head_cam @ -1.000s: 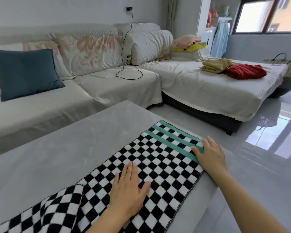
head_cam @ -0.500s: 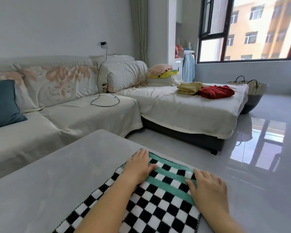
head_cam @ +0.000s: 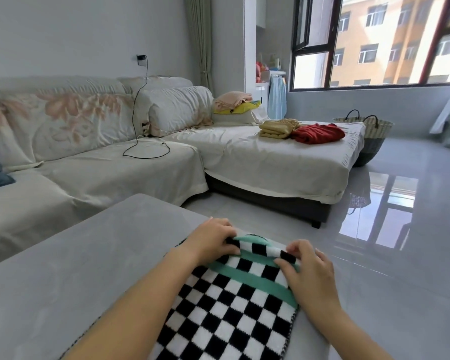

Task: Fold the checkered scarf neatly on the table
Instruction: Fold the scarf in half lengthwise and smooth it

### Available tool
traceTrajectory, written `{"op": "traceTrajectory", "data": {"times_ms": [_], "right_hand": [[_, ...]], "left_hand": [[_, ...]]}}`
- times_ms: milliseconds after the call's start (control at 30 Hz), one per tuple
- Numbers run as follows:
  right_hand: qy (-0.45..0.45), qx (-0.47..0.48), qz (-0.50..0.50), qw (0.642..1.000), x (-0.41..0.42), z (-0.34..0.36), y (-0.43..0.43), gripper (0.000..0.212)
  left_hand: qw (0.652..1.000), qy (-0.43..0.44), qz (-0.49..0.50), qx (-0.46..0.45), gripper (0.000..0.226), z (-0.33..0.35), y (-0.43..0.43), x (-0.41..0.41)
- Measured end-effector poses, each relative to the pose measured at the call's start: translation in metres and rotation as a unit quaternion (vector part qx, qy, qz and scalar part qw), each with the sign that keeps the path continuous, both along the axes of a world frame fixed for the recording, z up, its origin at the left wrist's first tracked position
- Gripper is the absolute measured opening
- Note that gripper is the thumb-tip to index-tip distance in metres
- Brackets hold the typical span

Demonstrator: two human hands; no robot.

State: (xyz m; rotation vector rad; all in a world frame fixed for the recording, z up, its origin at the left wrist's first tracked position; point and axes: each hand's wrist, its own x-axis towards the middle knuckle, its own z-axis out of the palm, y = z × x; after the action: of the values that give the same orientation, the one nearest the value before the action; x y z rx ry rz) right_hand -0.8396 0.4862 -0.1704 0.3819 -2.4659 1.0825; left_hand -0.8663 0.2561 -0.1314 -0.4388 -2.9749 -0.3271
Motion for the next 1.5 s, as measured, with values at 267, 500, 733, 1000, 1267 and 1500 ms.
{"op": "traceTrajectory", "data": {"times_ms": [267, 500, 733, 1000, 1267, 1500], "right_hand": [[-0.131, -0.089, 0.124, 0.980, 0.022, 0.028, 0.003, 0.015], [-0.227, -0.263, 0.200, 0.916, 0.075, 0.059, -0.004, 0.044], [-0.278, -0.258, 0.289, 0.879, 0.142, 0.071, -0.024, 0.060], [-0.330, -0.173, 0.378, 0.847, 0.234, 0.040, -0.038, 0.066], [-0.291, 0.084, 0.451, 0.840, 0.265, 0.009, -0.034, 0.042], [-0.174, 0.235, 0.478, 0.828, 0.275, 0.029, -0.036, 0.088]], "left_hand": [[0.999, 0.003, 0.028, -0.017, 0.026, 0.059, -0.036, 0.046], [0.997, -0.044, 0.067, 0.021, 0.027, 0.083, -0.063, 0.115], [0.986, -0.068, 0.127, -0.088, 0.019, 0.092, -0.089, 0.207], [0.970, -0.146, 0.085, -0.174, 0.031, 0.065, -0.100, 0.326], [0.959, -0.195, 0.054, -0.200, 0.036, 0.035, -0.108, 0.372], [0.961, -0.228, 0.115, -0.108, 0.103, 0.030, -0.087, 0.377]]}}
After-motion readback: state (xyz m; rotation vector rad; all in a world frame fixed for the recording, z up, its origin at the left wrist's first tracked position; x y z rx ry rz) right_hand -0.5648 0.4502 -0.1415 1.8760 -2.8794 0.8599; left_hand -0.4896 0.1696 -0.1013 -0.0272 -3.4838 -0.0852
